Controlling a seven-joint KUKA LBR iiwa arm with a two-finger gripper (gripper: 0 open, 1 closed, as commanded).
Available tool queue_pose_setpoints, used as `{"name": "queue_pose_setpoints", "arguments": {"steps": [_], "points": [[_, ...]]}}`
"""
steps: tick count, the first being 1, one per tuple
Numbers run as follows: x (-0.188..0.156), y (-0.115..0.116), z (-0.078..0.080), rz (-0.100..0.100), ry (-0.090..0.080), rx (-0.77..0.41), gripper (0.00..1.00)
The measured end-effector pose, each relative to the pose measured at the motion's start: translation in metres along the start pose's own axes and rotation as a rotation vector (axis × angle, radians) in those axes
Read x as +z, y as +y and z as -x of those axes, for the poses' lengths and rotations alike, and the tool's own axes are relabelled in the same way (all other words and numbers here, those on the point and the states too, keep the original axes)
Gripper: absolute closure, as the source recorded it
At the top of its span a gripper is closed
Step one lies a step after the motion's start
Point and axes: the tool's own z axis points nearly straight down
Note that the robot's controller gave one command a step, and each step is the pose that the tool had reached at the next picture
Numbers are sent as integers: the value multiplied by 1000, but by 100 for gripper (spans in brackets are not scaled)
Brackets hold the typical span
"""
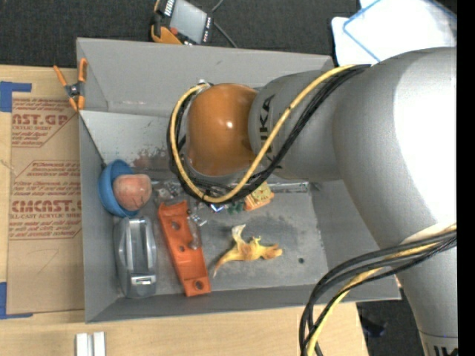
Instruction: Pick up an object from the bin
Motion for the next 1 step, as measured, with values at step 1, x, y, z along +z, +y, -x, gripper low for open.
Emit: {"name": "queue_pose_setpoints", "arguments": {"steps": [1], "points": [[7,8,11,-11,-17,-323,0]]}}
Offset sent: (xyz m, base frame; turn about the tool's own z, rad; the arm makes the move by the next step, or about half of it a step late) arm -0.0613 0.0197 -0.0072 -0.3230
